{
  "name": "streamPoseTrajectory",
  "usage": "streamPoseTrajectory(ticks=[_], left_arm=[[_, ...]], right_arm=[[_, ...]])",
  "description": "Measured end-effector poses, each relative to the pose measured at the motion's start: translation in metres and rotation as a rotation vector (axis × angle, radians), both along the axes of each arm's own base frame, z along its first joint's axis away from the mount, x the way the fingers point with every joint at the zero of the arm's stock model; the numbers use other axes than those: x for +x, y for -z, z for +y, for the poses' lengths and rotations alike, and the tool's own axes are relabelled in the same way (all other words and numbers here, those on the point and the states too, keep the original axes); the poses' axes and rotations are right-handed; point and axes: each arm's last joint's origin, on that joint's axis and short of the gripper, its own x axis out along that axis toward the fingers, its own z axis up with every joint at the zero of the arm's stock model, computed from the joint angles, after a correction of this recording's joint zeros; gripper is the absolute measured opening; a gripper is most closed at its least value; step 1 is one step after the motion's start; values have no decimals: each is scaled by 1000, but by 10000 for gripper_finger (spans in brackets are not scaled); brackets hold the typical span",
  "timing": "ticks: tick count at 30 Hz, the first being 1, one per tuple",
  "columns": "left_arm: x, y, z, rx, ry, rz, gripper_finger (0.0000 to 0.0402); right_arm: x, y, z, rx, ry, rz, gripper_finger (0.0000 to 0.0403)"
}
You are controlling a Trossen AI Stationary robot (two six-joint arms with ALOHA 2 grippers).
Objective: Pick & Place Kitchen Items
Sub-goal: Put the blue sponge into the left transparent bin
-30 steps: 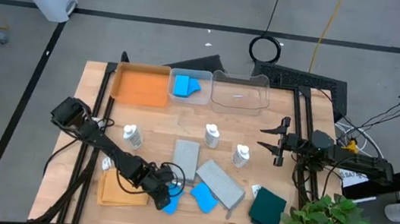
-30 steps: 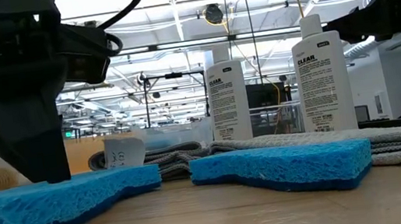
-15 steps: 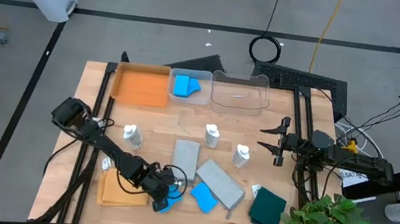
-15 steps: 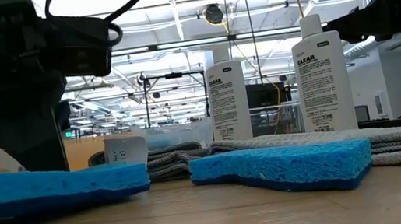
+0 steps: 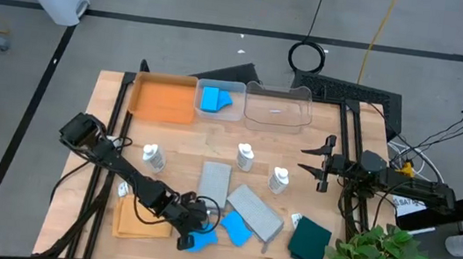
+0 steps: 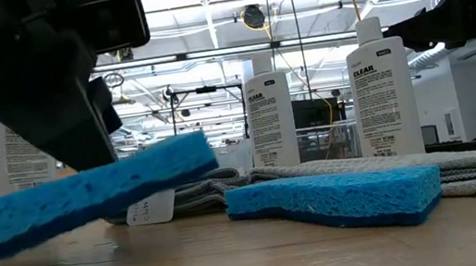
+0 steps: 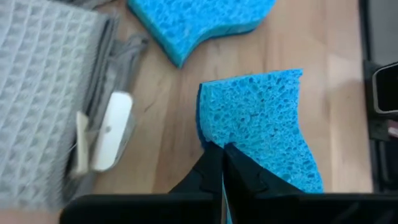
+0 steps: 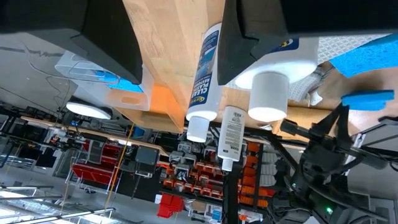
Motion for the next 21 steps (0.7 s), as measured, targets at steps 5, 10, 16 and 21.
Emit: streamPoseTrajectory(ticks=[5,10,16,21], left_arm=[[2,-2,-1,8,27,-29,4],[4,-4,-3,-3,41,-73,9],[5,-20,-3,-7,71,-152,8],[1,-44,-2,18,99,-255,4]], right_arm=[[0,0,0,0,0,0,181],[0,0,0,0,0,0,181],[0,0,0,0,0,0,181],[0,0,0,0,0,1,181]])
